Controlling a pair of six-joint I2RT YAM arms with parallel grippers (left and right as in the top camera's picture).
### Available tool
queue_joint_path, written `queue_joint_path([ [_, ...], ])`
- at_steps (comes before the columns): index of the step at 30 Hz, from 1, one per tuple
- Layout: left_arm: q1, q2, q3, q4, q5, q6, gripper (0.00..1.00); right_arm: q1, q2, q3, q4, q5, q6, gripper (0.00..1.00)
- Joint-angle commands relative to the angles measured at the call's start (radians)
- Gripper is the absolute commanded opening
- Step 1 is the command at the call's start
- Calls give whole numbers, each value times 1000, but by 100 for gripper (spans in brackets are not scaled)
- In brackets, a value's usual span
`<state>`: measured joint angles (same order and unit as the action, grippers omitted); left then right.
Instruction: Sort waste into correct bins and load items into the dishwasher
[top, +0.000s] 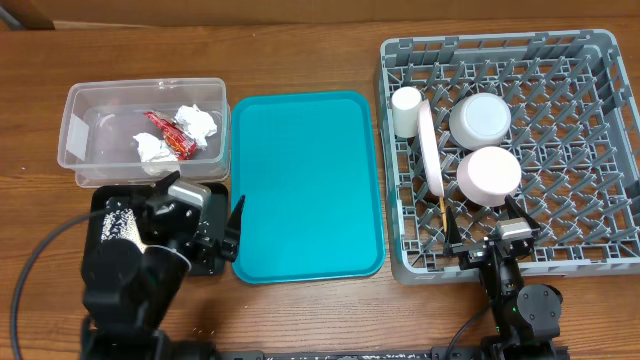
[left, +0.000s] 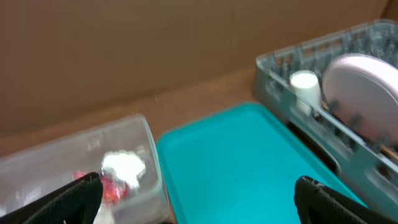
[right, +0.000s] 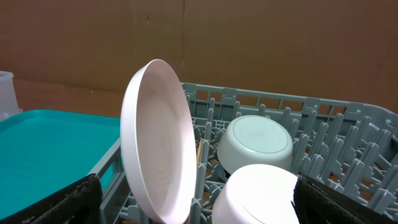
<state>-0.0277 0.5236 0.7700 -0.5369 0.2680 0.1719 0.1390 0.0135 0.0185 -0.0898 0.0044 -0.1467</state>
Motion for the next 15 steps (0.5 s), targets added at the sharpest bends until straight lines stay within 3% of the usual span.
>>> queue_joint_path([
  [1, -5, -87, -166, 161, 15, -20, 100, 6, -11, -11, 6, 1, -3, 100],
  [7, 3, -238, -417, 450, 21, -42, 100, 6, -11, -11, 6, 1, -3, 100],
  [15, 70, -368, -588, 497, 20, -91, 100, 6, -11, -11, 6, 1, -3, 100],
])
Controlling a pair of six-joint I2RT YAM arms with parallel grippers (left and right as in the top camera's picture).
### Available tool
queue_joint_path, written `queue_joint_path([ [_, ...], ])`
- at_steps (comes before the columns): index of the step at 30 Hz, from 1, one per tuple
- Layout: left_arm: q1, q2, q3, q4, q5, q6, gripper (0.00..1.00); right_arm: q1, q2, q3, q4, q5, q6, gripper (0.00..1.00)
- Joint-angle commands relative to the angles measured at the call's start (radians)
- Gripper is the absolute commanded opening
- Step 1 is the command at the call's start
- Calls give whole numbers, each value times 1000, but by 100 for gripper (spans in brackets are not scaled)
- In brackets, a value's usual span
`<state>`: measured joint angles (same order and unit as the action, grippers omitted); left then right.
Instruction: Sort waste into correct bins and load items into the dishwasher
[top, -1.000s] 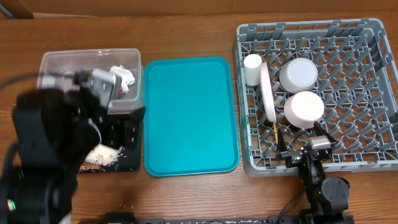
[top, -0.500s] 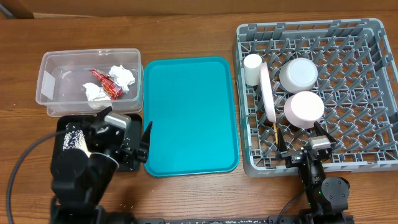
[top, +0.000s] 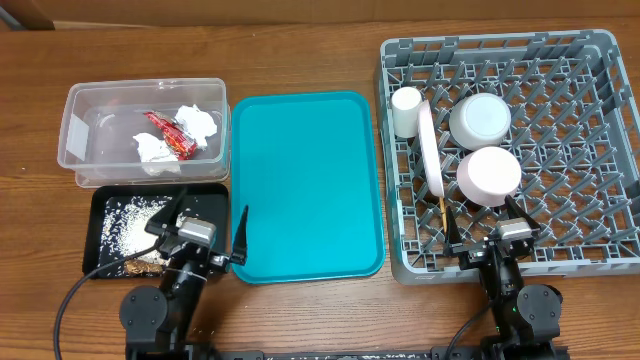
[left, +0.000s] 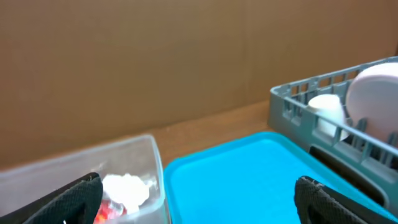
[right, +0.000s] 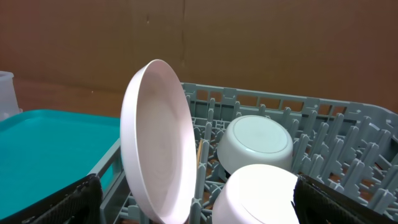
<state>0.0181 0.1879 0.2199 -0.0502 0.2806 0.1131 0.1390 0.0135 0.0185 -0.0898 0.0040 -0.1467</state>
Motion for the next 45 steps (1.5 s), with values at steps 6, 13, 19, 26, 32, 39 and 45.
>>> queue_joint_path([
  [6, 34, -93, -119, 11, -37, -51, 100, 6, -11, -11, 6, 1, -3, 100],
  [13, 34, -121, -186, 10, -38, -50, 100, 6, -11, -11, 6, 1, -3, 100],
  [19, 34, -132, -216, -3, -50, -45, 100, 6, -11, -11, 6, 1, -3, 100],
  [26, 34, -133, -216, -5, -56, -42, 100, 6, -11, -11, 6, 1, -3, 100],
  [32, 33, -185, -215, -18, -215, -122, 100, 6, -11, -11, 6, 1, -3, 100],
  [39, 32, -185, -215, -25, -320, -207, 100, 6, -11, -11, 6, 1, -3, 100],
  [45, 32, -185, -215, -19, -388, -292, 100, 6, -11, -11, 6, 1, -3, 100],
])
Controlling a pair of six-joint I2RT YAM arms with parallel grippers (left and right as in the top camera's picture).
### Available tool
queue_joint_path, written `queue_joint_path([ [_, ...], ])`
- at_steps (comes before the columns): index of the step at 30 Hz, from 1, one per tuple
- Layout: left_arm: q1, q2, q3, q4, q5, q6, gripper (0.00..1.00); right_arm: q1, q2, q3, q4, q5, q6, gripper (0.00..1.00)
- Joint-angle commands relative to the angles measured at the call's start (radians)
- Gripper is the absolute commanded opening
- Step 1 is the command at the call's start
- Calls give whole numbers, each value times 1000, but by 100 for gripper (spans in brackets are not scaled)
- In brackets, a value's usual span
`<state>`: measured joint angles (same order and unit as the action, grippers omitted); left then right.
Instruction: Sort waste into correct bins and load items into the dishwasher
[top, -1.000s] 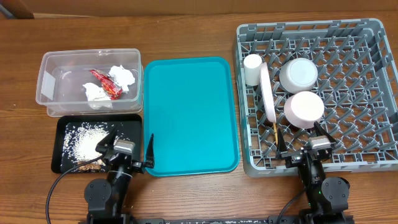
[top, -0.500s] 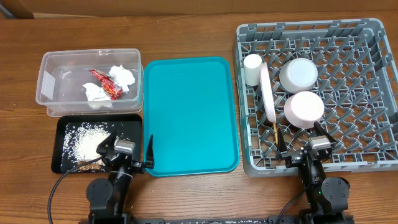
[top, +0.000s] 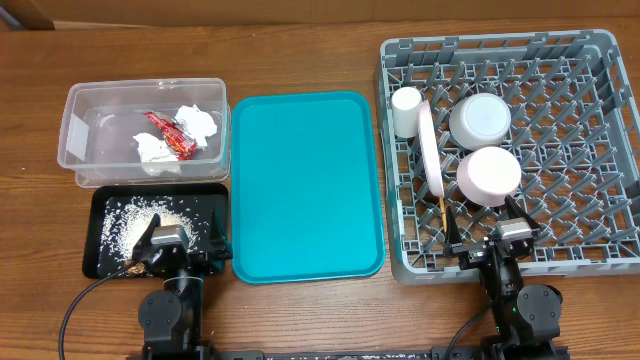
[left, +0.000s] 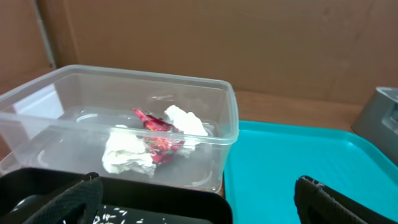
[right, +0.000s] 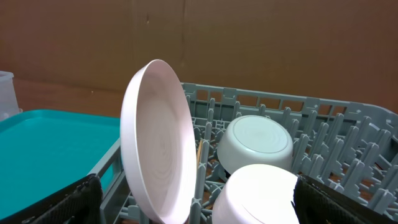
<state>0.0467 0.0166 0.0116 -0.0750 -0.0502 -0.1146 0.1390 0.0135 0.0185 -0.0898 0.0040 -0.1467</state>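
Observation:
A clear bin (top: 70, 130) at the back left holds crumpled white paper (top: 197, 122) and a red wrapper (top: 168, 134); the left wrist view shows the same bin (left: 230, 124) with the wrapper (left: 155, 134) inside. In front of it lies a black tray (top: 100, 262) strewn with white crumbs. My left gripper (top: 180, 232) stands open and empty at that tray's front edge (left: 199, 202). The grey dish rack (top: 500, 45) holds an upright white plate (right: 158, 137), two upturned bowls (top: 482, 118) (top: 488, 174) and a white cup (top: 406, 110). My right gripper (top: 490, 228) is open at the rack's front (right: 205, 205).
A teal tray (top: 305, 185) lies bare between the bins and the rack, reaching into the left wrist view (left: 298, 162) and right wrist view (right: 50, 137). A thin wooden stick (top: 442, 215) stands in the rack beside the plate. Brown wall behind.
My left gripper has shifted left from the teal tray's corner to the black tray's front edge, and its camera now faces the clear bin instead of the tray and rack. The right arm is unmoved.
First my left arm stood high over the black tray, hiding it, gripper open. Then it was low at the table's front, angled toward the teal tray, with the black tray uncovered. Now it sits squarely before the black tray. The right gripper stayed open at the rack throughout.

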Motion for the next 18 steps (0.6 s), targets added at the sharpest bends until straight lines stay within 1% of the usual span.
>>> queue_joint_path([
  [1, 3, -14, -7, 6, -53, -65, 100, 6, -11, -11, 6, 1, -3, 100],
  [4, 3, -14, -7, 5, -9, -65, 100, 6, -11, -11, 6, 1, -3, 100],
  [18, 3, -13, -7, 5, -9, -65, 100, 6, -11, -11, 6, 1, -3, 100],
])
